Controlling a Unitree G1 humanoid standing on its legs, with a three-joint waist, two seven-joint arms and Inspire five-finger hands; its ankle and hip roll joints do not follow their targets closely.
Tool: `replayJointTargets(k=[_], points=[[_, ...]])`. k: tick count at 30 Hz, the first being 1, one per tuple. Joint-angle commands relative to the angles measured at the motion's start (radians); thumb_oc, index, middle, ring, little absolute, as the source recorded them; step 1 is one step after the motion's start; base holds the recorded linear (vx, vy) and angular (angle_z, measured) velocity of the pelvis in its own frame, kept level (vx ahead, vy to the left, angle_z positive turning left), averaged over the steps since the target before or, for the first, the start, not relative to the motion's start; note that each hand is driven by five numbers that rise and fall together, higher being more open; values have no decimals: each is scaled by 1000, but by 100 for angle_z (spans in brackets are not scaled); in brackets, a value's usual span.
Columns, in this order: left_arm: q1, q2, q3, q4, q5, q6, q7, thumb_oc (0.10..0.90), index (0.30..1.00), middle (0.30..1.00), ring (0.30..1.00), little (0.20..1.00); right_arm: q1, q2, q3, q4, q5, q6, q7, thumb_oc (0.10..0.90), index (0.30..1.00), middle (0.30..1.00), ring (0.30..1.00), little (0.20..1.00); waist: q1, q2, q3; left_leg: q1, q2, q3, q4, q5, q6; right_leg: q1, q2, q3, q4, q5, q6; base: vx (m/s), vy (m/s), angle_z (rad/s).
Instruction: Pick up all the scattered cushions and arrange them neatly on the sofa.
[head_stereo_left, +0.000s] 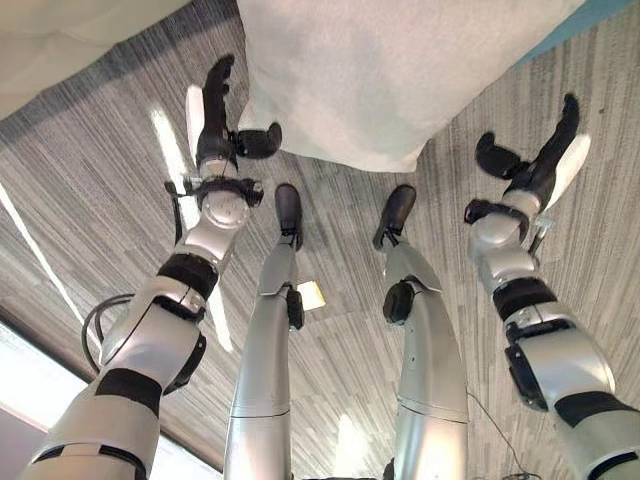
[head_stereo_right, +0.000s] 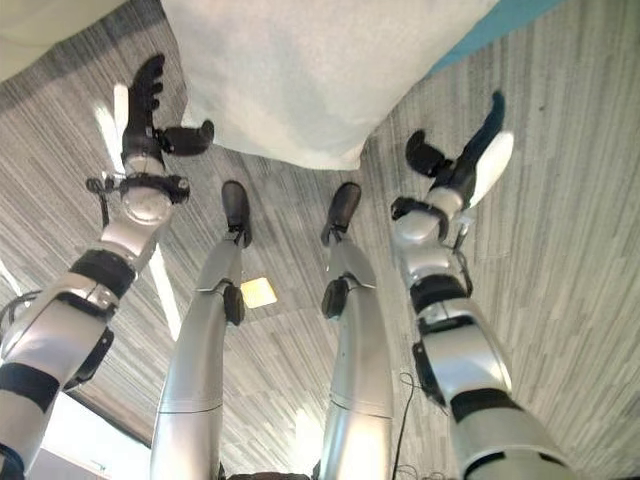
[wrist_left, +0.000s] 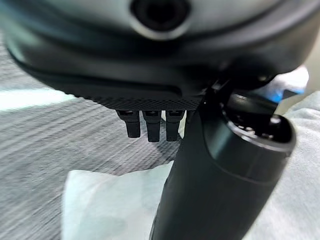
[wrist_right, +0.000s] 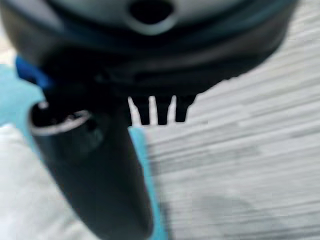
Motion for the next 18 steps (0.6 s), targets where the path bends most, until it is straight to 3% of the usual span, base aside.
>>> replayJointTargets(k=[1,12,18], points=[[28,17,55,8,30,-18,58,800,900,900,900,900,59,-80,49,-51,18,-48,-32,800,900,900,900,900,-21,69,-55,10,-29,-68,94,-150,4,70,25,43,-6,-61,109,0,0,0],[-34,20,58,-103,-50,-56,60,800,900,900,900,900,-51,-45,107,-221,6,-62,0,800,900,900,900,900,-18,55,-58,-13,-40,-91,81,-153,4,56,41,46,-23,-68,106,25,-13,1],[-25,-101,52,-247,-137,-119,18,800,900,900,900,900,-98,46,177,-290,-26,-67,59,800,900,900,900,900,-6,53,-60,-9,-45,-94,60,-146,1,58,51,41,-37,-65,105,-1,-12,0]])
